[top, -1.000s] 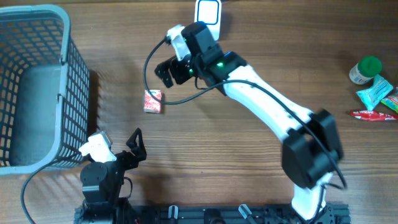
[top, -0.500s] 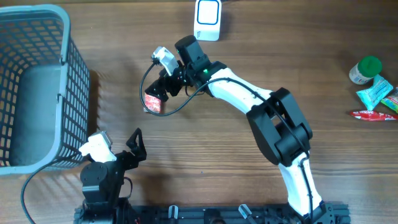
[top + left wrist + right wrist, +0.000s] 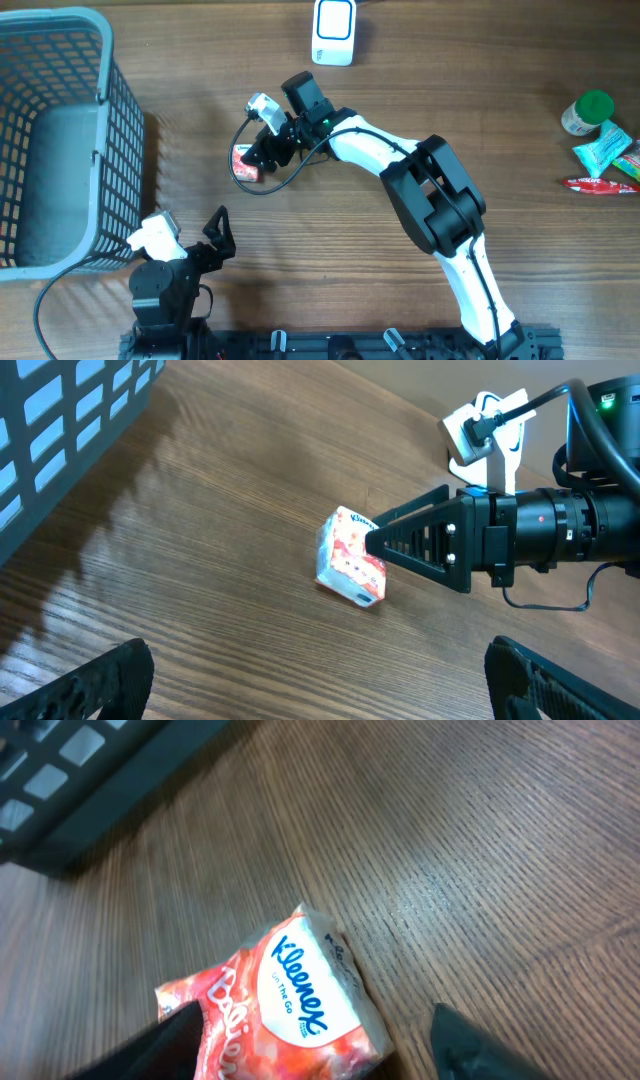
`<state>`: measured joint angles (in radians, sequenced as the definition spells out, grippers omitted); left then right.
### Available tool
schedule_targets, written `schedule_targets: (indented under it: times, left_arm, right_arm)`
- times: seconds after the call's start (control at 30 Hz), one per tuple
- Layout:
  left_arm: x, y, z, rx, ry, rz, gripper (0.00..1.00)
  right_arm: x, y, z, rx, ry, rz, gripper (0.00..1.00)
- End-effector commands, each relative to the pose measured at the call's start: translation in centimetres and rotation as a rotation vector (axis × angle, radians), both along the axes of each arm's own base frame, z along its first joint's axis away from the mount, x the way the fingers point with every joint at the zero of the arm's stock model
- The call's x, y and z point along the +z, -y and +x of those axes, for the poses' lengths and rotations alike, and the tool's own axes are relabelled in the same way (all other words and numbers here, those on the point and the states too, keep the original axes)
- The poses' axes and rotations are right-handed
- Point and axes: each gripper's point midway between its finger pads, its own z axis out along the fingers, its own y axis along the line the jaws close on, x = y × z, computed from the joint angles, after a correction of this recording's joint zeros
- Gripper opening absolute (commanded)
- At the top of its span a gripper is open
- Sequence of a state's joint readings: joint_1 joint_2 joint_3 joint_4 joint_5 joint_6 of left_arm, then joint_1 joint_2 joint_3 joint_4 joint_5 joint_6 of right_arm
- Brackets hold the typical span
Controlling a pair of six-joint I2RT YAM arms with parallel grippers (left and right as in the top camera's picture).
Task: Scan the item barcode
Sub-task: 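Reach right gripper to Kleenex pack and grasp it, then lift Kleenex pack with right gripper and hold it at scanner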
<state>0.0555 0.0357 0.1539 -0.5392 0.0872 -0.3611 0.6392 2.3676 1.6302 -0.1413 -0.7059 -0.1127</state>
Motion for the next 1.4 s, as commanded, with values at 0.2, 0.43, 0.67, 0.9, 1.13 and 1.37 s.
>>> schedule_targets:
  times: [0.2, 0.43, 0.67, 0.9, 1.13, 1.37]
  left_arm:
    - [-0.2, -0.3, 0.0, 0.012, -0.001, 0.012, 1.0]
    - [-0.2, -0.3, 0.0, 0.012, -0.001, 0.012, 1.0]
    - [-0.2, -0.3, 0.0, 0.012, -0.001, 0.012, 1.0]
    - [-0.2, -0.3, 0.0, 0.012, -0.001, 0.012, 1.0]
    - [-0.2, -0.3, 0.0, 0.012, -0.001, 0.012, 1.0]
    - [-0.2, -0.3, 0.0, 0.012, -0.001, 0.012, 1.0]
  right_arm:
    - [-0.8, 1.4, 2.1, -0.12, -0.025, -0.053, 0.1]
    - [3.8, 7.0, 5.0, -0.3, -0.144, -0.063, 0.04]
    - [7.8, 15.1, 5.6, -0.564, -0.22, -0.233, 0.04]
    - [5.3, 21.9, 2.4, -0.986, -0.444, -0.528, 0.04]
    - [1.1, 24.3, 0.1, -1.184, -0.559, -0.598, 0.1]
    - [2.7, 24.5, -0.9, -1.052, -0.507, -0.646, 1.0]
